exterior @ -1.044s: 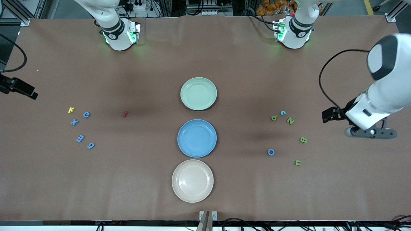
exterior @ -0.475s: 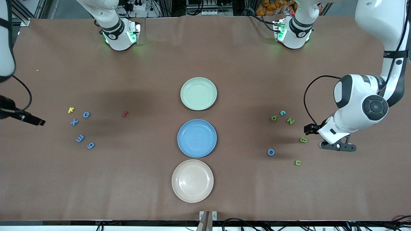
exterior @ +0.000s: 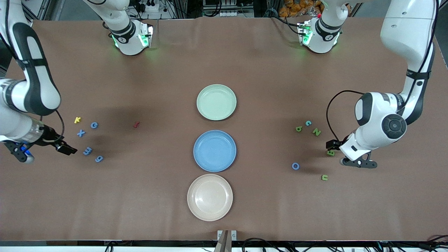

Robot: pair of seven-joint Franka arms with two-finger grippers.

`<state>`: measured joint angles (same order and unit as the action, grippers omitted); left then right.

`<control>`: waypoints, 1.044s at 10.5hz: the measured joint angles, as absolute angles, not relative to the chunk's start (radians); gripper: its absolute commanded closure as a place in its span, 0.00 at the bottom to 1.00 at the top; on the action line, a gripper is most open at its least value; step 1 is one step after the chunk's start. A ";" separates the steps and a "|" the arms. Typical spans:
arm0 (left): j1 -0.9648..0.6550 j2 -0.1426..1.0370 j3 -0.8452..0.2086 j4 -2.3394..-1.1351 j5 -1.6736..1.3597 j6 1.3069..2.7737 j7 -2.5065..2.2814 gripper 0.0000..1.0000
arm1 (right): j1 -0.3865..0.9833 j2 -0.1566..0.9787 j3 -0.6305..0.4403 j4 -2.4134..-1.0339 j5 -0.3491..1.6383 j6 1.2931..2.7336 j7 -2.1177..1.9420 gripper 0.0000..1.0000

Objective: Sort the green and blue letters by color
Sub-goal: 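Grasp the blue E with the right gripper while the left gripper grasps green B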

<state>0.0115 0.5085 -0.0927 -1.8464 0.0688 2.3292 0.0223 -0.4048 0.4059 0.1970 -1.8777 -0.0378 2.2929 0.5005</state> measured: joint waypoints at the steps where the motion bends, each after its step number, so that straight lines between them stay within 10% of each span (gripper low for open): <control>1: 0.012 0.520 -0.092 -1.863 0.069 2.360 0.033 0.00 | -0.411 0.446 0.193 -1.886 -0.038 2.338 0.532 0.00; 8: 0.055 0.576 -0.089 -1.915 0.070 2.479 0.170 0.03 | -0.406 0.581 0.153 -1.914 -0.038 2.483 0.586 0.00; 11: 0.052 0.591 -0.090 -1.915 0.070 2.518 0.171 0.15 | -0.380 0.593 0.134 -1.952 -0.039 2.539 0.586 0.57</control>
